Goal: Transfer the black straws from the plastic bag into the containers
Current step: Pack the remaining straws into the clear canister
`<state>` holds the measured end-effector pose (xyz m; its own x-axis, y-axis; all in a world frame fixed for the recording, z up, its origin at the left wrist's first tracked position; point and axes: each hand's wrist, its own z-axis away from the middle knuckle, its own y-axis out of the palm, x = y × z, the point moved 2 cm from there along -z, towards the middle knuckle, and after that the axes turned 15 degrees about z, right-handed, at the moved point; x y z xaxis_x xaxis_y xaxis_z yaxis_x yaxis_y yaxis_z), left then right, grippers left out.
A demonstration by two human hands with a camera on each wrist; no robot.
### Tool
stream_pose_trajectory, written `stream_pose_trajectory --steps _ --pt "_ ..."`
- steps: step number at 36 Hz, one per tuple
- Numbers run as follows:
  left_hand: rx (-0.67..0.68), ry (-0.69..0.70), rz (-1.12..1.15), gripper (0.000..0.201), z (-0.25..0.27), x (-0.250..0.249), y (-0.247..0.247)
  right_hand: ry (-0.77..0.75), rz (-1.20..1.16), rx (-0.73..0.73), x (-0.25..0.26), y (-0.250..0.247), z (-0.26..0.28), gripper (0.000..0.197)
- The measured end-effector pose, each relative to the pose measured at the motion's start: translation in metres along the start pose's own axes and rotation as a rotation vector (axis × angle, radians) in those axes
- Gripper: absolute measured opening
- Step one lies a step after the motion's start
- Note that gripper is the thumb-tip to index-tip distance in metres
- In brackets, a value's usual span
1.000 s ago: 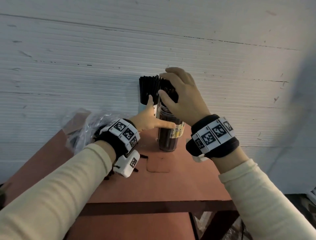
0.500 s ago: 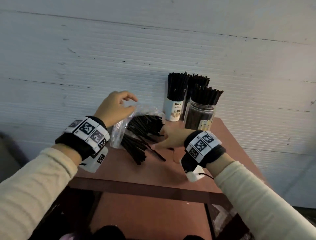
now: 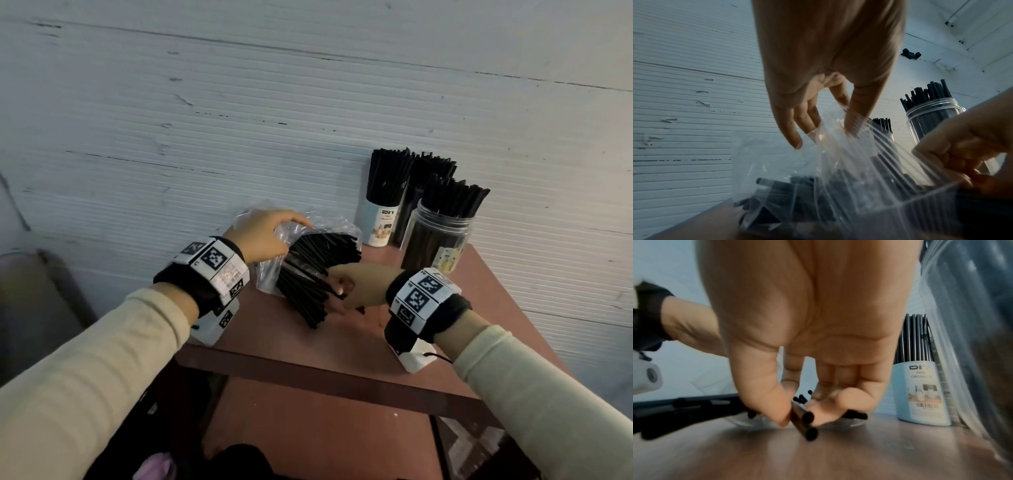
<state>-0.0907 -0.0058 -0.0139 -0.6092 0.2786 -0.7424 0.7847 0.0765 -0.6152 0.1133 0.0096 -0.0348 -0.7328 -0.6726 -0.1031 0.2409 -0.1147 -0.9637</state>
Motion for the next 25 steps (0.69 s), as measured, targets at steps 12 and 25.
stream_pose_trajectory --steps 12,25 --pt "-0.082 0.012 0.093 0.063 -0.008 -0.011 -0.006 0.026 -0.078 -0.367 0.01 -0.03 -0.045 0.029" --pt "-0.075 -0.001 0.082 0.065 -0.021 -0.005 -0.003 0.316 0.051 -0.205 -0.008 -0.011 -0.09 0.071"
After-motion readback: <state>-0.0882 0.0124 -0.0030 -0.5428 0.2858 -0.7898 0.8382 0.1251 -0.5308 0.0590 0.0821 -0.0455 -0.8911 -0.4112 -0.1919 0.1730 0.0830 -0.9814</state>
